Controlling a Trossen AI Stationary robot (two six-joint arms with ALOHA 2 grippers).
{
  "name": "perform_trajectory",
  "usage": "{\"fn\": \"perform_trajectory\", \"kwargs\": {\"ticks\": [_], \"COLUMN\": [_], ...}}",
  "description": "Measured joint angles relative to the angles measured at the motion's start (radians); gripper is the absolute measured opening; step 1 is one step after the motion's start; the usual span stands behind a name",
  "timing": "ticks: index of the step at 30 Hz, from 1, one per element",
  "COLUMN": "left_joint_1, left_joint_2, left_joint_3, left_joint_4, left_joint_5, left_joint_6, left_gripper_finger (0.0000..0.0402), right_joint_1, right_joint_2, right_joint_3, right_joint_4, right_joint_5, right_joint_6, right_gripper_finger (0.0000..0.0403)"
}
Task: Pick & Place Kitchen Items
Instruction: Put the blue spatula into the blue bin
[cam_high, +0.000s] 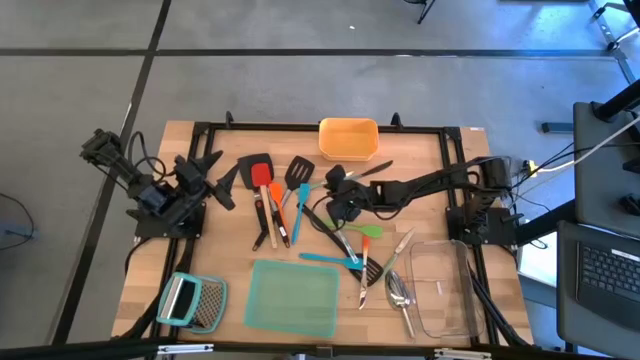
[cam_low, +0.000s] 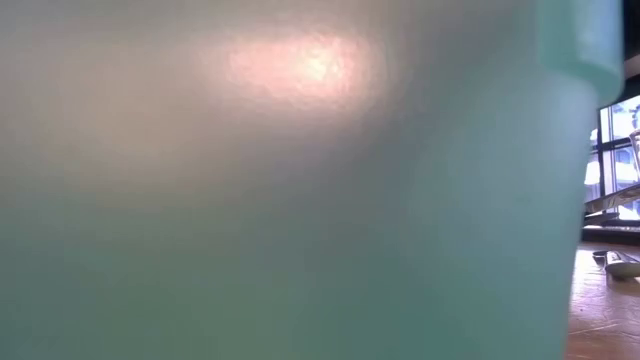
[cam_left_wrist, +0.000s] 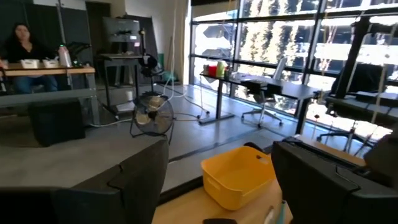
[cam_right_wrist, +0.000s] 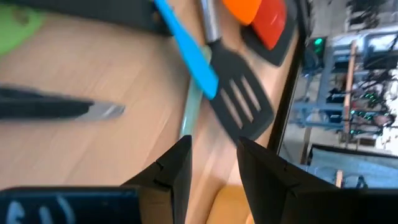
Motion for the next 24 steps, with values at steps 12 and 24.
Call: {"fn": "perform_trajectory", "kwargs": {"ticks": [12, 24], "left_joint_1": [-0.058, -0.056], "left_joint_2": [0.014, 0.013], "left_joint_3": [0.0, 0.0], "left_joint_4": [-0.005, -0.004], "left_joint_5": [0.0, 0.001], "left_joint_6": [-0.036, -0.036], "left_gripper_finger": [0.0281, 0.0281], "right_joint_1": [-0.05, -0.047], "right_joint_2": [0.064, 0.229], "right_joint_3": [0.002, 0.183], "right_joint_4": [0.156, 0.096], "right_joint_5": [-0.072, -0.05], "right_joint_6": [-0.018, -0.001], "right_gripper_finger": [0.0128, 0.0128]}}
